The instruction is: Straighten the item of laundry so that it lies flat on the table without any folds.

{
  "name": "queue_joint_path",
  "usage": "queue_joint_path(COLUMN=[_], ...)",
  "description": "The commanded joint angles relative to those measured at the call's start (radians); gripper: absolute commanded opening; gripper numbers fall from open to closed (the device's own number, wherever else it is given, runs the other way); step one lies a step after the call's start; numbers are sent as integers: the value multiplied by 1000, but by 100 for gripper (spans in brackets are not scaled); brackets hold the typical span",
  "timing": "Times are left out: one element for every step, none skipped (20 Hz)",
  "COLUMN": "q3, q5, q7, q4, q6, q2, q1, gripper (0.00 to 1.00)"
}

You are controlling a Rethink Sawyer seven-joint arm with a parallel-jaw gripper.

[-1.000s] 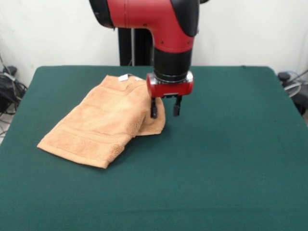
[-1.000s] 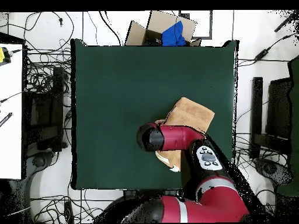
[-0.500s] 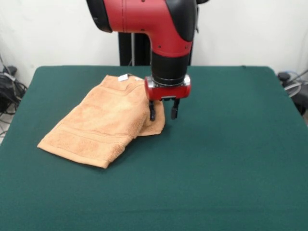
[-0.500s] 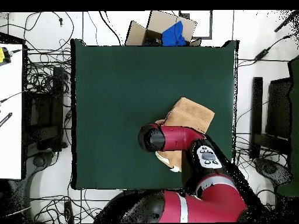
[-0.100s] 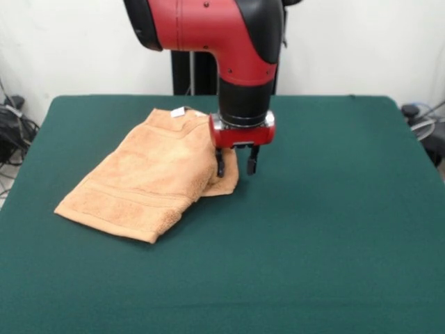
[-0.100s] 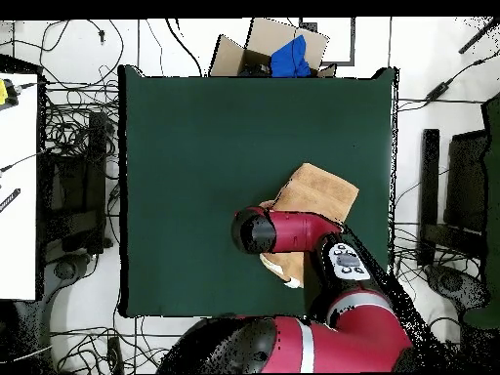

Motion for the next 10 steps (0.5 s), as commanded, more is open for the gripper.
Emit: queue_joint_path(q3=[-62,-68,-72,-75,-75,-78,-81,-84,-85,-85], q5=[37,40,49,58,63,70,75,79,82,84], q7=[206,218,228,238,239,240,238,236,232,226], q4=[-59,-54,-47,-41,-37,-32,-29,-24,-23,-25], q6=[-50,-72,-72,-72,-69,-66,-64,-62,-60,-59], q2=[65,57,50,43,40,34,31,26,24,27], q1=[26,33,38,43,45,50,53,57,58,57], gripper=[0,0,0,0,0,0,0,0,0,0])
